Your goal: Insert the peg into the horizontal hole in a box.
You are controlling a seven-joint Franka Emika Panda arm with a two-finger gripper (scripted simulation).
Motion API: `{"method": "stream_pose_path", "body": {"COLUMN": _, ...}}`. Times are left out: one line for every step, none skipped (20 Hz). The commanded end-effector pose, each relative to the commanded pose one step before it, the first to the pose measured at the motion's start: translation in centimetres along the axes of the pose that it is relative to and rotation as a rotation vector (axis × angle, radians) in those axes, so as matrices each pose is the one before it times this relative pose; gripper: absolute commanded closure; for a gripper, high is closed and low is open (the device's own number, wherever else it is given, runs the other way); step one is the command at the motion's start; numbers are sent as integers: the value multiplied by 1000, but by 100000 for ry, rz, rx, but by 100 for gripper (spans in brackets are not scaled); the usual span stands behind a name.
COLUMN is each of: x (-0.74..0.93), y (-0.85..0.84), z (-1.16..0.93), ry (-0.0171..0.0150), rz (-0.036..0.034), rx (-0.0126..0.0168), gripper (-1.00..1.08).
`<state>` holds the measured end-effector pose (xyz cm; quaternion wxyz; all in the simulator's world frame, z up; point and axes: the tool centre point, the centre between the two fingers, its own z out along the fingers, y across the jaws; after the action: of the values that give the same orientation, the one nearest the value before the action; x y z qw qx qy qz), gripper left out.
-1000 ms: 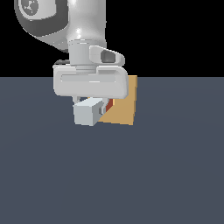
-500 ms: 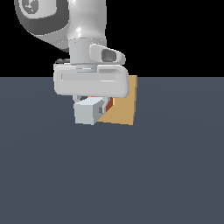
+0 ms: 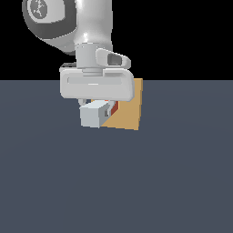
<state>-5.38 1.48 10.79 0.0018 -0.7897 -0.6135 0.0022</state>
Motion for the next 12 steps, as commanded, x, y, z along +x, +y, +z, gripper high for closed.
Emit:
{"method": "stream_pose_path", "body": {"x": 1479, "y": 84, "z": -258, "ry": 212, "rz": -160, "rx": -530, "gripper": 108}}
{"method": "stream_pose_path", "body": {"x": 719, "y": -9, "z": 4, "ry": 0, "rz": 0, "rx": 0, "gripper": 108}}
{"method": "stream_pose_path", "body": {"x": 793, "y": -13, "z": -35, "ry": 29, "rz": 5, "rx": -63, "gripper": 108}}
{"method": "stream_pose_path", "body": {"x": 865, "y": -8, "z": -23, "ry": 19, "rz": 3, "rx": -45, "gripper": 108}}
{"method": "stream_pose_path", "body": {"x": 868, "y": 2, "z": 5, "ry": 0, "rz": 0, "rx": 0, "gripper": 108}}
{"method": "stream_pose_path", "body": {"x": 794, "y": 1, "z": -35, "ry": 25, "rz": 4, "rx": -64, "gripper": 108}}
{"method": "stream_pose_path", "body": {"x": 728, "y": 12, "z": 4, "ry": 0, "rz": 0, "rx": 0, "gripper": 108}}
{"method": "stream_pose_path", "body": {"x": 654, "y": 12, "z": -25, "ry": 15, "rz": 1, "rx": -47, "gripper": 108}}
{"method": "stream_pose_path", "body": {"x": 580, "y": 15, "z": -25, "ry": 13, "rz": 0, "rx": -47, "gripper": 108}}
{"method": "stream_pose_path", "body": {"x": 506, "y": 23, "z": 3, "ry": 0, "rz": 0, "rx": 0, "gripper": 108}}
{"method": "stream_pose_path", "body": {"x": 428, "y": 24, "z": 2, "ry": 0, "rz": 0, "rx": 0, "gripper": 108}}
{"method": "stream_pose_path", "body": {"x": 350, "y": 16, "z": -26, "ry": 6, "rz": -4, "rx": -48, "gripper": 108}}
